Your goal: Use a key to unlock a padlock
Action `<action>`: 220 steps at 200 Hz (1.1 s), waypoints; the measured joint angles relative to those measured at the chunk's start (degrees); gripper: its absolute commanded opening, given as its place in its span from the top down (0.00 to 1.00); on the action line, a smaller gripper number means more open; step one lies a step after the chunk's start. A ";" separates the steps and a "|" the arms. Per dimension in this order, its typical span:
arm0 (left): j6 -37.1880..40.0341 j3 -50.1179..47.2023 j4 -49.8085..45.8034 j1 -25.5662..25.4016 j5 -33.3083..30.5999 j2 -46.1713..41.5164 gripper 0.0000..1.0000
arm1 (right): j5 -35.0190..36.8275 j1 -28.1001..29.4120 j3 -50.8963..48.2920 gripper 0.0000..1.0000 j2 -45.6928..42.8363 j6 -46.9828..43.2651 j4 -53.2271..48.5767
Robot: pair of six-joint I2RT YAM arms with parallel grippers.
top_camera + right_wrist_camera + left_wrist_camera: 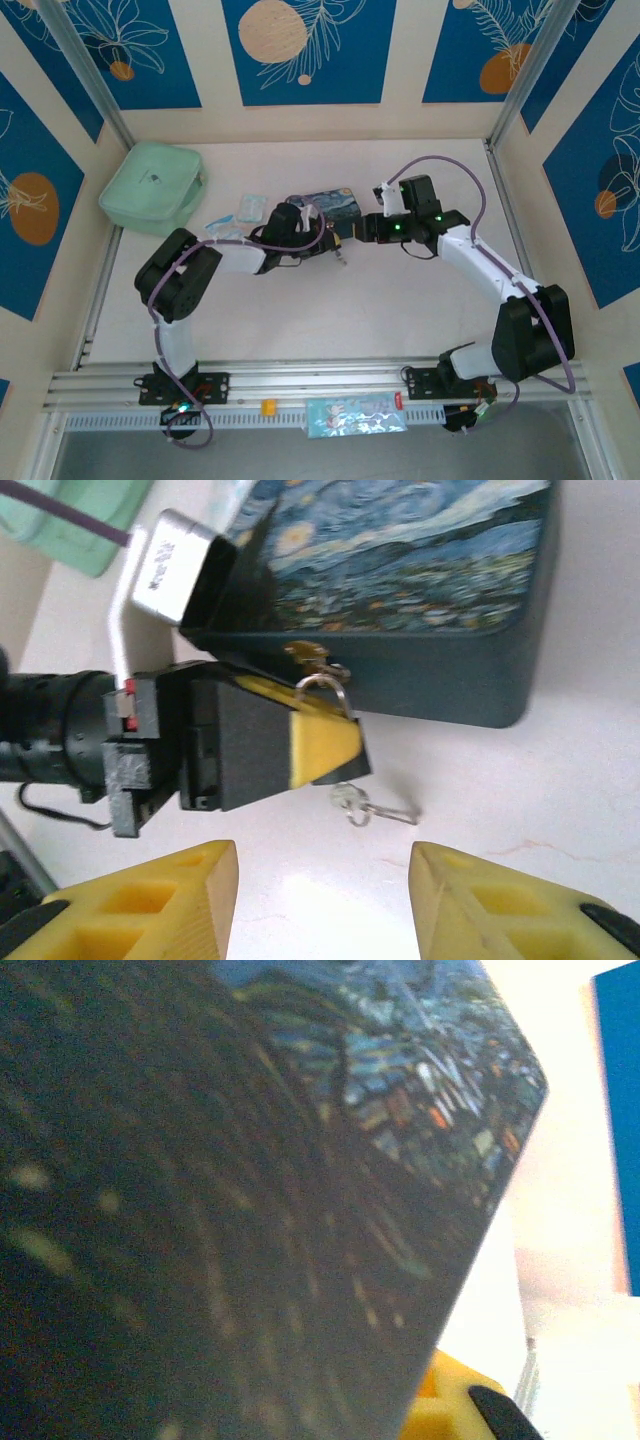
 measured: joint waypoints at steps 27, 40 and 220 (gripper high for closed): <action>3.04 0.04 -3.91 -0.07 -2.56 0.00 0.84 | 3.78 1.07 -0.24 0.52 0.00 1.14 0.22; 3.37 0.09 -4.81 -0.07 -3.39 0.09 0.75 | 5.25 2.23 -0.24 0.52 0.13 1.46 0.44; -3.72 -14.53 -3.98 11.50 -10.69 -20.74 0.36 | 30.05 25.09 14.93 0.53 23.96 -1.07 -7.30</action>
